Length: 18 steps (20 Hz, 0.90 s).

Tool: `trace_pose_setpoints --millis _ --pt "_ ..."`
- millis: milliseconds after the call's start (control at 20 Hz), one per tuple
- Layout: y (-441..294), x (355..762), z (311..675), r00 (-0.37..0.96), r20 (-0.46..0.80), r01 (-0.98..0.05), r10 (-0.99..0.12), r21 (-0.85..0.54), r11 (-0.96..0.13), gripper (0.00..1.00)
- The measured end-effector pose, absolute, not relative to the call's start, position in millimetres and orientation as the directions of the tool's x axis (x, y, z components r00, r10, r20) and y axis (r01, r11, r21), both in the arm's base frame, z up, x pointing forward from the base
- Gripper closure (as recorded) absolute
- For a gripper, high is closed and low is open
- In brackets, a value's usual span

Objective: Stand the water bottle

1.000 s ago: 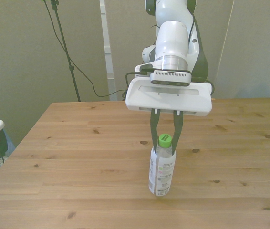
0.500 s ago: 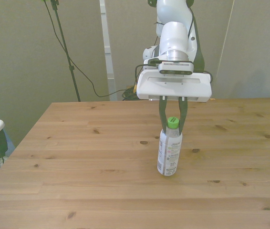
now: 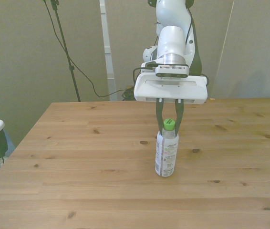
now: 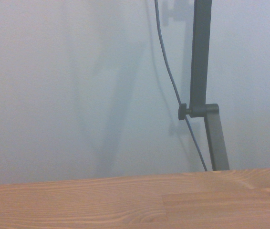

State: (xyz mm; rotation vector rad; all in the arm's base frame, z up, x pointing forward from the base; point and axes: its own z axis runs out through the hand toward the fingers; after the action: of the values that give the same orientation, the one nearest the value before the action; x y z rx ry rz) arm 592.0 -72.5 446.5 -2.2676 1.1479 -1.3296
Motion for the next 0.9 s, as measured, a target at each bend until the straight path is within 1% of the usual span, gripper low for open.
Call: trace_pose_setpoints --millis 400,450,900 --pt "-78 594 444 0.241 0.597 -0.513 -0.765 -0.591 -0.623 1.00" --pt "-79 595 443 0.239 0.597 -0.516 -0.766 -0.591 -0.621 0.00" --pt "-85 603 444 0.227 0.598 -0.530 -0.769 -0.586 -0.612 0.00"
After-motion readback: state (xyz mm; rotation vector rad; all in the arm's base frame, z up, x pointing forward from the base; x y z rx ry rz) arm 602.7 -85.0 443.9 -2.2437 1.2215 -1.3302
